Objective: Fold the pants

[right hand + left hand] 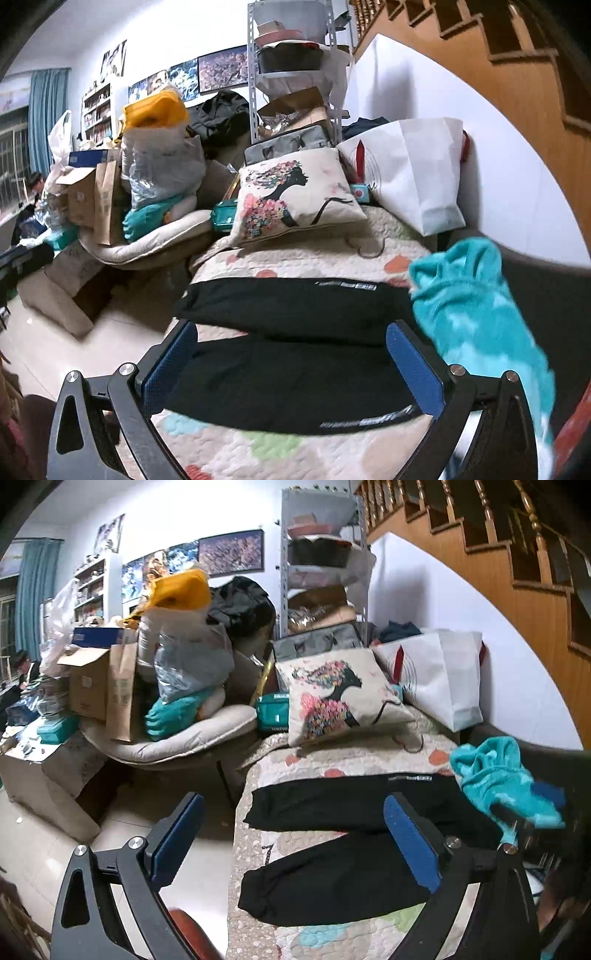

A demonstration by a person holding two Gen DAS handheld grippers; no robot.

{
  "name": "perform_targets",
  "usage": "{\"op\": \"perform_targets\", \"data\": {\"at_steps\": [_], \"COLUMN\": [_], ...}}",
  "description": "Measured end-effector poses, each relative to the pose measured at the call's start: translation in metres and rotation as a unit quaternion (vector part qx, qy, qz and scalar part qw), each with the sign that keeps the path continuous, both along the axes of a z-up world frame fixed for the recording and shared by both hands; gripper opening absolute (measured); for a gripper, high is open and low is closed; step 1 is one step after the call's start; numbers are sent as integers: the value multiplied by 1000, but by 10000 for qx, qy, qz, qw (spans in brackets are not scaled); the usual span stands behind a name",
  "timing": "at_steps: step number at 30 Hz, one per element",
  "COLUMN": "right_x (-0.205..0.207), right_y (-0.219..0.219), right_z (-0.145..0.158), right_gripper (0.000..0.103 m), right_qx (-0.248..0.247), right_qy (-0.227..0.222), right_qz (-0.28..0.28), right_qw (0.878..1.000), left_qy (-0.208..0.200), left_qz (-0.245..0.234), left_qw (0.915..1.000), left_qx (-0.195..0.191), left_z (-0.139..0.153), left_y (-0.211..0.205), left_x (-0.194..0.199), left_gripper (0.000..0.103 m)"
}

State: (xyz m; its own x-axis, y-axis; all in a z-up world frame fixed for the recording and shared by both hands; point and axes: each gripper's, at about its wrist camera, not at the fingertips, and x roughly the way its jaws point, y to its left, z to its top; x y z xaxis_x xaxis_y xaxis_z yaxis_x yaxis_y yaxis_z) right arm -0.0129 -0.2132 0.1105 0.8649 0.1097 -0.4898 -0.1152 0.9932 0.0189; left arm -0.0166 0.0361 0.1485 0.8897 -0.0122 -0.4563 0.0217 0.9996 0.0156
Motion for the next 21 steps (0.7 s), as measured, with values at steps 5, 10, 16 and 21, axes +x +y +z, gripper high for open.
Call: {"op": "perform_targets", "data": {"at_steps": [5,10,16,21], "right_x": [65,129,193,244], "right_y": [-21,-43,-71,-82], "right_z": [3,-10,-47,-80], "right_gripper": [103,103,103,103], "right_qx": [-82,-425,-396,-539], "right_qy": [301,511,1301,1752], "right_qz": [-29,-135,217,369], "right_qw": [9995,9977,9905,9824], "left_qy": [70,432,1334,1676], "left_qz": [65,31,-171,-189], "left_qw": [9996,9980,9908,9848], "left_qx": [281,469,-161,-411], "left_z": [-27,-60,-119,-159], "left_y": [10,26,46,52], "left_x": [31,93,197,261], "left_gripper": [98,98,98,98]}}
